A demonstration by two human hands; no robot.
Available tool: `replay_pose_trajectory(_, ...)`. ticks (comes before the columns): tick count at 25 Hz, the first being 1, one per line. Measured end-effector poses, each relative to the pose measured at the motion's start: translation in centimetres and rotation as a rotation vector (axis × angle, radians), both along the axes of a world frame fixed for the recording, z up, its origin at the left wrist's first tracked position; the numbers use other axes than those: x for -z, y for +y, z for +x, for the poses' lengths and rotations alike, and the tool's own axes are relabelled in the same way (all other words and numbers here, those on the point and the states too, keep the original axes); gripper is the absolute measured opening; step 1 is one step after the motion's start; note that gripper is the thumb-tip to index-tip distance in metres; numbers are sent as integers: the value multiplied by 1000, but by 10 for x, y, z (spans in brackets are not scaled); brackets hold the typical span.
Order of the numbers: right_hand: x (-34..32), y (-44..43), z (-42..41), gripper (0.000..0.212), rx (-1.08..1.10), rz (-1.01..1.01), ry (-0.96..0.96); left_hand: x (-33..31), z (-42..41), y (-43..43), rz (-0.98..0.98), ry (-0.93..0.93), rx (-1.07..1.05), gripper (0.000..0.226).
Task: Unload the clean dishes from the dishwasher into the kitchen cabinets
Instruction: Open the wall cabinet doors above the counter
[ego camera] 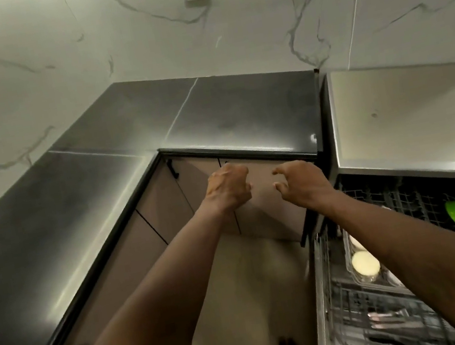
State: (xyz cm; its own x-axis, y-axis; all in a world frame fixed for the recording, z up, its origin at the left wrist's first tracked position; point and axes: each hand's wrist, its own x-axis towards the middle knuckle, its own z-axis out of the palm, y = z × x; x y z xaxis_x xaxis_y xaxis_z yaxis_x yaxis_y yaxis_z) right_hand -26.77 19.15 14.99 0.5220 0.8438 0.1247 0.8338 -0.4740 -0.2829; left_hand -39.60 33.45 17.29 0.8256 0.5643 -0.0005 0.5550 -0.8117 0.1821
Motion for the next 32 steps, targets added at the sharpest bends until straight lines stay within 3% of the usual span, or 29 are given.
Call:
replay_pose_trajectory(6, -25, 67, 35, 32, 31, 39, -63, -24, 38, 69, 38, -59, 3, 19)
replay_pose_trajectory(14, -81, 191, 91, 37, 108, 200, -182, -81, 103, 208, 143, -205, 93, 36)
replay_pose_trajectory(21, -183, 289, 142, 38, 183, 399, -376, -204, 148, 313, 357, -478, 167, 54)
replay_pose_trajectory(24, -231, 322, 165, 42, 168, 461, -503, -256, 170, 348, 442, -591, 157, 72)
replay_pose_trajectory(32, -335, 389, 228, 56, 102, 545, -806, -336, 236, 399, 660, -609, 210, 90)
